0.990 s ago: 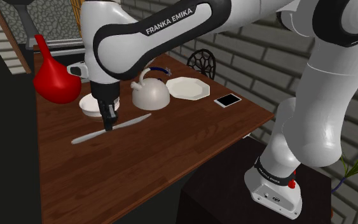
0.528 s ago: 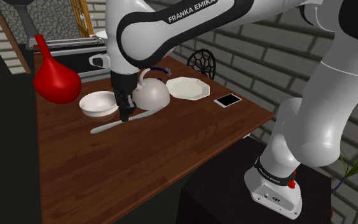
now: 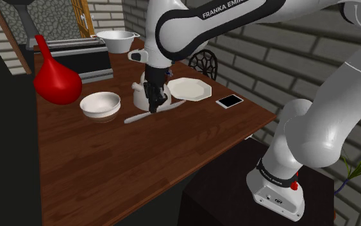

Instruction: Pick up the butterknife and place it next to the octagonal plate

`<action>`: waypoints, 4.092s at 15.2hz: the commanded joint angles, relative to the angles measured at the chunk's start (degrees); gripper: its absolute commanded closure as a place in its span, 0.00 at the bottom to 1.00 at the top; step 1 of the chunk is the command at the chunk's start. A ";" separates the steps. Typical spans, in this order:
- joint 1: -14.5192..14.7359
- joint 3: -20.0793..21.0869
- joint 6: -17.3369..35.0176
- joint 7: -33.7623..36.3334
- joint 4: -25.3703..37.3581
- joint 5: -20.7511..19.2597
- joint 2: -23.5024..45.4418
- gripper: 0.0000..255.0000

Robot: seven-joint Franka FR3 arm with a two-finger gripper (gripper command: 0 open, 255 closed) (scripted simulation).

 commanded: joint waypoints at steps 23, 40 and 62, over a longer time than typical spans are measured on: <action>-15.76 -23.25 -9.31 -30.62 -13.31 -11.30 -19.06 1.00; -22.30 -43.15 -13.44 -55.19 -0.47 -16.66 -9.52 1.00; -20.90 -47.27 0.62 -59.21 -8.75 -13.98 -2.76 1.00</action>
